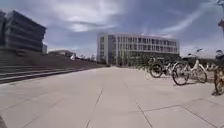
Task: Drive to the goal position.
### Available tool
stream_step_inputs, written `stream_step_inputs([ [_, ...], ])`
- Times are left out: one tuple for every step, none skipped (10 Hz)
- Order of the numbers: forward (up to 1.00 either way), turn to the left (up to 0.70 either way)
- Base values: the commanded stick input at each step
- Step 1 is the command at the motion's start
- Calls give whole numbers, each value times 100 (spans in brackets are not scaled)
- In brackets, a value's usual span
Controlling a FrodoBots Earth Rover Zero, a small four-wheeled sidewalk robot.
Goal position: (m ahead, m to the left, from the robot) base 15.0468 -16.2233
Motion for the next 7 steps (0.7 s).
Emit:
stream_step_inputs([
  [60,0],
  [60,0],
  [60,0],
  [60,9],
  [60,12],
  [60,7],
  [60,0],
])
